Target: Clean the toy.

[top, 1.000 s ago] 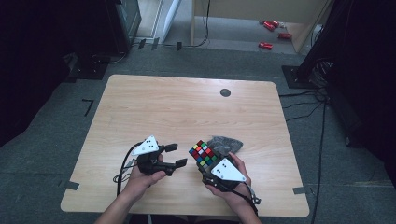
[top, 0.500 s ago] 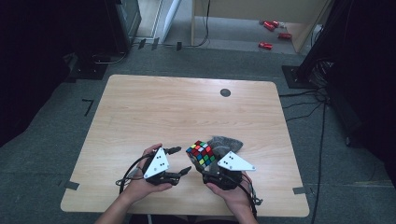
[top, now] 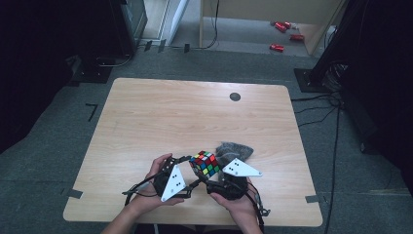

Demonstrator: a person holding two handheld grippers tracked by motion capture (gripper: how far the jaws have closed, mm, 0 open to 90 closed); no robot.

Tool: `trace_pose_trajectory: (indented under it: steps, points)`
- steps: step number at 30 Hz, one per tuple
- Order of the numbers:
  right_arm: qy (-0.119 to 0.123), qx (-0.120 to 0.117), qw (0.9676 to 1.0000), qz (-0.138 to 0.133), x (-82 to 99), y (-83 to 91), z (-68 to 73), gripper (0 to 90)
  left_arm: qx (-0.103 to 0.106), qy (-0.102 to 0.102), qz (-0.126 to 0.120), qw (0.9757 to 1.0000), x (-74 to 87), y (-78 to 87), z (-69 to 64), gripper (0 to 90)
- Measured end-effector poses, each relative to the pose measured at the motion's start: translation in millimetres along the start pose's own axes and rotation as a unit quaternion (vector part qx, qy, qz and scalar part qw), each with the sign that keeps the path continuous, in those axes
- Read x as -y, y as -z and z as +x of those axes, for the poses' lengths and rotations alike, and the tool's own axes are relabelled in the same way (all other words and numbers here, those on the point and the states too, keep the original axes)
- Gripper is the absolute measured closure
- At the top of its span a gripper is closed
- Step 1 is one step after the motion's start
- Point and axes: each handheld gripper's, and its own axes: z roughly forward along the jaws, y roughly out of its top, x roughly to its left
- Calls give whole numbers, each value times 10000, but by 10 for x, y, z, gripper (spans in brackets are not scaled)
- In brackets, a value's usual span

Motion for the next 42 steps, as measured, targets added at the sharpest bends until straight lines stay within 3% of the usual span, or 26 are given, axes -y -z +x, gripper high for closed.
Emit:
trace_pose_trajectory:
  steps: [4, 10, 13, 16, 18, 21, 25, 28, 30, 32, 33, 35, 38, 42]
  points:
    - [-70, -70, 9999, 103, 1, -19, 11, 342, -60, -130, -80, 9999, -2, 4, -19, 223]
    - [-334, -406, 9976, 461, 4, -93, 31, 341, -172, -620, -161, 9978, 22, 5, -88, 242]
    - [-536, -498, 9955, 597, 13, -115, -12, 339, -224, -932, -198, 9952, 40, 2, -142, 315]
    - [-644, -601, 9943, 609, 22, -118, -58, 332, -227, -919, -203, 9953, 34, 3, -140, 330]
    - [-636, -684, 9944, 503, 17, -104, -68, 292, -287, -785, -186, 9963, 31, 9, -109, 336]
    - [-642, -870, 9937, 290, -27, -39, -95, 234, -316, -412, -167, 9985, 37, 37, -11, 337]
    - [-618, -838, 9945, -131, -83, 98, -203, 226, -219, 318, -203, 9991, 51, 83, 157, 338]
    - [-557, -490, 9967, -316, -72, 155, -315, 235, -149, 688, -187, 9973, 72, 100, 243, 338]
    - [-180, 130, 9995, -203, -22, 135, -367, 278, -19, 942, -165, 9954, 78, 118, 299, 338]
    - [87, 823, 9966, -18, 58, 93, -411, 324, 14, 1095, -180, 9938, 78, 130, 331, 338]
    - [83, 981, 9950, 145, 93, 64, -449, 326, 76, 1181, -197, 9928, 81, 133, 347, 338]
    - [65, 1124, 9931, 334, 163, 5, -519, 336, 197, 1327, -229, 9907, 91, 139, 373, 338]
    - [111, 1452, 9873, 634, 252, -71, -594, 356, 627, 1574, -385, 9848, 108, 151, 424, 338]
    - [14, 1590, 9839, 816, 323, -123, -659, 407, 780, 1672, -472, 9817, 103, 163, 449, 338]
